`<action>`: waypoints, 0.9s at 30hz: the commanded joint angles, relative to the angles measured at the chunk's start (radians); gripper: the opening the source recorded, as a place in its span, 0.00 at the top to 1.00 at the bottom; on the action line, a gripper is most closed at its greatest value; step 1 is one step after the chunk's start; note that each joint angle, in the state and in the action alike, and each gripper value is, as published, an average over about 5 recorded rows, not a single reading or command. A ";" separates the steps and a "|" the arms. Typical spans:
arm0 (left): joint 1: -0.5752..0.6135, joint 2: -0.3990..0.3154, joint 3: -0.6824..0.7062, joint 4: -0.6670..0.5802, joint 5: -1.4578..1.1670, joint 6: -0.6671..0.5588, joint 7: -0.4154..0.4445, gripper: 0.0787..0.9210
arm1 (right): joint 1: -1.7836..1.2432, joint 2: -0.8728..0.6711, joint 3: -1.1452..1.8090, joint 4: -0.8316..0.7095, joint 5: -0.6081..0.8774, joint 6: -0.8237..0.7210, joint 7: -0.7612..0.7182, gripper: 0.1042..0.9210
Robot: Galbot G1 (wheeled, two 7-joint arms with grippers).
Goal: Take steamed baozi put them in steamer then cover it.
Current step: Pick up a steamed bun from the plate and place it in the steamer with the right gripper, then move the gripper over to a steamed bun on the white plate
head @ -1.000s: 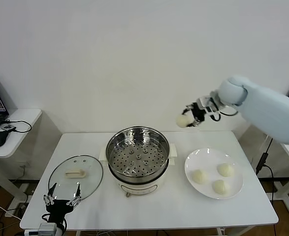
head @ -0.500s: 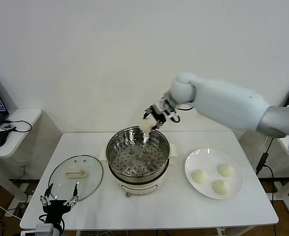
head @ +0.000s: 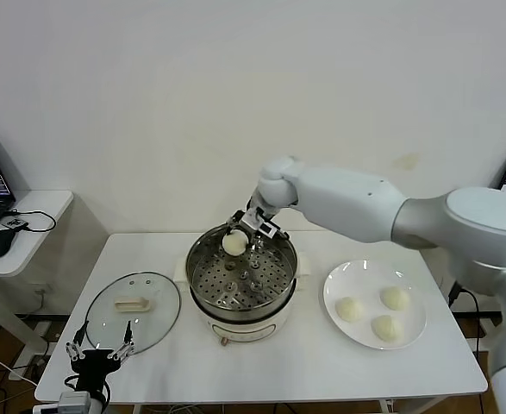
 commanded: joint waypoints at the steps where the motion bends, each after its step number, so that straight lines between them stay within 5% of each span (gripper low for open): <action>1: -0.001 0.001 0.000 0.005 -0.001 0.000 0.000 0.12 | -0.042 0.042 -0.001 -0.083 -0.131 0.104 0.034 0.41; 5: -0.005 0.001 0.003 0.007 -0.001 0.001 0.000 0.12 | -0.044 0.045 0.000 -0.088 -0.134 0.113 0.043 0.38; 12: -0.005 0.001 0.005 0.006 -0.001 0.001 0.000 0.12 | 0.030 0.010 0.007 -0.027 -0.023 0.084 0.032 0.17; 18: 0.003 0.002 0.003 -0.003 -0.002 0.001 0.000 0.12 | 0.212 -0.161 0.006 0.224 0.294 -0.244 -0.159 0.12; 22: 0.003 0.004 0.001 -0.012 -0.003 0.003 0.002 0.12 | 0.287 -0.325 -0.011 0.379 0.350 -0.493 -0.209 0.12; 27: 0.000 0.009 0.001 -0.023 -0.004 0.005 0.004 0.12 | 0.321 -0.536 -0.034 0.541 0.363 -0.621 -0.218 0.12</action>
